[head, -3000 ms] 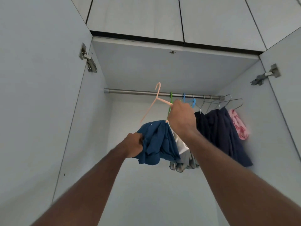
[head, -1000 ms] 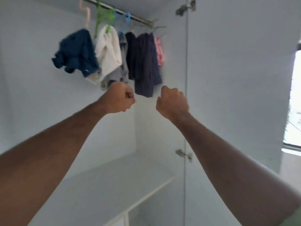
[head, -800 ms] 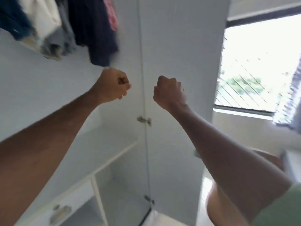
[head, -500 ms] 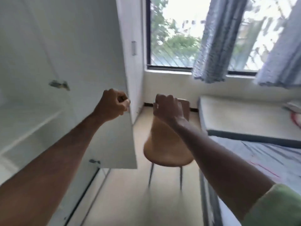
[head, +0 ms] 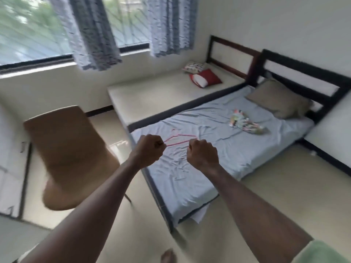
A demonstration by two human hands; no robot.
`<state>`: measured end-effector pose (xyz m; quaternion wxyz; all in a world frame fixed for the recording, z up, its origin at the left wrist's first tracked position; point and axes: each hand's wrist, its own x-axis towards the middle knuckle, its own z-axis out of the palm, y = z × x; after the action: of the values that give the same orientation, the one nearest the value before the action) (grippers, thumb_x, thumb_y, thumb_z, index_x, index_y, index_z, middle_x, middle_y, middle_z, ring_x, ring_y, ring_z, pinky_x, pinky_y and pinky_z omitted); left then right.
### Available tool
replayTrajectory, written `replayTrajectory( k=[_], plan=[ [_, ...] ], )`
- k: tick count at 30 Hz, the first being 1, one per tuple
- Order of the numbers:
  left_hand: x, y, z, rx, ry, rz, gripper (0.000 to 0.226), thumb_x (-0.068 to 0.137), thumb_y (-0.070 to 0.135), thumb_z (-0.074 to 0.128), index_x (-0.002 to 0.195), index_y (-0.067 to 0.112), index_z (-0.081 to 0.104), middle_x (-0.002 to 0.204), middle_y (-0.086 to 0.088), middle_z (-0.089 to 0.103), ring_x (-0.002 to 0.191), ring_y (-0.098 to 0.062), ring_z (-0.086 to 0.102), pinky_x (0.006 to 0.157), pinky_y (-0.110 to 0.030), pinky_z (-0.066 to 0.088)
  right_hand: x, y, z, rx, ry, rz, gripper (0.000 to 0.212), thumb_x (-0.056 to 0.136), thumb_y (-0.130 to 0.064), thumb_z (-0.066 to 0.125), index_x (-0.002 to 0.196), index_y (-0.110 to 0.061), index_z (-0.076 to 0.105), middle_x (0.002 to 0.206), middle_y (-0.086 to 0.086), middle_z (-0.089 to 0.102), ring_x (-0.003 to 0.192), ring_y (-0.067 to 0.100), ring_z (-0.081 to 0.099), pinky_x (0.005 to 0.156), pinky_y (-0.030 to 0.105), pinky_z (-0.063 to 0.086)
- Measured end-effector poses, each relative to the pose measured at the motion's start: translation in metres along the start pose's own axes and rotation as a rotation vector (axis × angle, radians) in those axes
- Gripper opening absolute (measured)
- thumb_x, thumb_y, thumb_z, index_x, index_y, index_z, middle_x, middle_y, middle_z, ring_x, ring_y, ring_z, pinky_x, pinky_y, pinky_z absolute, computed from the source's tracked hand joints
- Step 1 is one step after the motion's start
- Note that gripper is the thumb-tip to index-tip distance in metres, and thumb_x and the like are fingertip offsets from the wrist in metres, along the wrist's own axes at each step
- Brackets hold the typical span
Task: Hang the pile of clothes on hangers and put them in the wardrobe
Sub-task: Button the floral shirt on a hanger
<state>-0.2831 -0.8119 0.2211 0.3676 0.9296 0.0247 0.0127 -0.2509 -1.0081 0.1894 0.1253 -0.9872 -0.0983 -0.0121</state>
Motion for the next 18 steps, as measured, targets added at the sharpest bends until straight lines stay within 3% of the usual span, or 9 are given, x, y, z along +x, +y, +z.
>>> replayTrajectory(
  k=[5,13,18],
  plan=[
    [0.084,0.049,0.071,0.022,-0.119,0.09,0.022,0.09,0.015,0.065,0.071,0.005,0.068,0.06,-0.006,0.07,0.051,-0.019,0.068,0.052,-0.039,0.058,0.044,0.092,-0.007,-0.019,0.026,0.154,0.025,0.092,-0.026,0.053,0.109,-0.013,0.066,0.107,0.016,0.067,0.102,0.04,0.066,0.083,0.042,0.053],
    [0.235,0.087,0.177,0.058,-0.246,0.147,0.019,0.088,0.017,0.065,0.072,0.009,0.068,0.067,-0.009,0.071,0.068,-0.031,0.069,0.067,-0.041,0.059,0.142,0.21,0.003,-0.038,-0.034,0.283,0.021,0.095,-0.024,0.05,0.107,-0.012,0.062,0.106,0.015,0.067,0.1,0.04,0.066,0.078,0.04,0.052],
    [0.326,0.134,0.232,0.007,-0.326,0.173,0.019,0.089,0.014,0.066,0.073,0.004,0.067,0.067,-0.012,0.07,0.068,-0.033,0.07,0.066,-0.043,0.059,0.195,0.289,-0.006,-0.039,-0.007,0.395,0.018,0.095,-0.025,0.051,0.105,-0.013,0.061,0.102,0.014,0.067,0.097,0.038,0.066,0.074,0.038,0.05]
  ],
)
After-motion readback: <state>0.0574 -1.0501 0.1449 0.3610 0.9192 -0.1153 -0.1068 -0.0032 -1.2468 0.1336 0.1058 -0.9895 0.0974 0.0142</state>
